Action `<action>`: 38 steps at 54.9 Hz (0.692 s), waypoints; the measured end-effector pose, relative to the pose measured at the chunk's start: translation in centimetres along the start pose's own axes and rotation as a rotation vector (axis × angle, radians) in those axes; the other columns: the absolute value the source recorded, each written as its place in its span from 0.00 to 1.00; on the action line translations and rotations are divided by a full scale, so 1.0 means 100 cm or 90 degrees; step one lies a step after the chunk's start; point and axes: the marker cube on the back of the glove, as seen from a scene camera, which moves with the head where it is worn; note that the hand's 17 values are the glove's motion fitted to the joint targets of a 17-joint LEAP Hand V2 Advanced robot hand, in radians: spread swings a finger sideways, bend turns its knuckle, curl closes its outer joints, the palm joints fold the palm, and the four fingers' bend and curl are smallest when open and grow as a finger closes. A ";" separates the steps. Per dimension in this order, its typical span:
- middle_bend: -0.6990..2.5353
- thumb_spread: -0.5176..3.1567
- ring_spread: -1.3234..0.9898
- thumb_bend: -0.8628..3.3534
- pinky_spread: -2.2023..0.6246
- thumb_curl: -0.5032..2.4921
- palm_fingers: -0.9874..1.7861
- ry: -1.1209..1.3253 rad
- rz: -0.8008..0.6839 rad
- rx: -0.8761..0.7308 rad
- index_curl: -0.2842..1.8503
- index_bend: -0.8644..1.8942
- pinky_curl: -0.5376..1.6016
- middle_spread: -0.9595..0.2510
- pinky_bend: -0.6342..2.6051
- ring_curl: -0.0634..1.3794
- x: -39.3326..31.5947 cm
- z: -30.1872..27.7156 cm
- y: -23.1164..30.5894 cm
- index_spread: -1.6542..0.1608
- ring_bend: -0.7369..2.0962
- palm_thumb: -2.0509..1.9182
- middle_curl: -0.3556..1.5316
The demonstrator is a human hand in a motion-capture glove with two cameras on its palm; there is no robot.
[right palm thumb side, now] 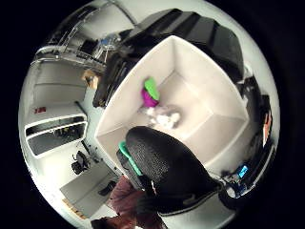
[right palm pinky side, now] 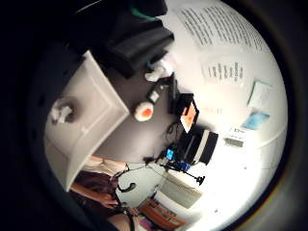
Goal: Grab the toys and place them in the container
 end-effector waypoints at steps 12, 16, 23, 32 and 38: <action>0.24 0.43 0.59 0.18 0.80 0.24 0.21 -0.026 0.132 0.001 0.18 0.32 0.43 0.82 0.49 0.23 0.084 0.002 0.007 0.80 0.37 0.48 0.30; 0.25 0.44 0.59 0.18 0.80 0.24 0.22 -0.041 0.155 0.006 0.18 0.32 0.42 0.81 0.48 0.23 0.115 0.021 0.016 0.80 0.36 0.48 0.30; 0.25 0.45 0.59 0.18 0.80 0.23 0.23 -0.082 0.181 -0.010 0.18 0.33 0.42 0.80 0.47 0.24 0.165 0.082 0.025 0.79 0.36 0.48 0.29; 0.25 0.46 0.59 0.18 0.80 0.22 0.24 -0.163 0.181 -0.051 0.18 0.33 0.42 0.80 0.47 0.24 0.185 0.176 0.016 0.78 0.36 0.48 0.29; 0.25 0.46 0.58 0.19 0.80 0.22 0.24 -0.233 0.187 -0.094 0.18 0.33 0.41 0.79 0.46 0.25 0.183 0.256 0.003 0.78 0.35 0.49 0.29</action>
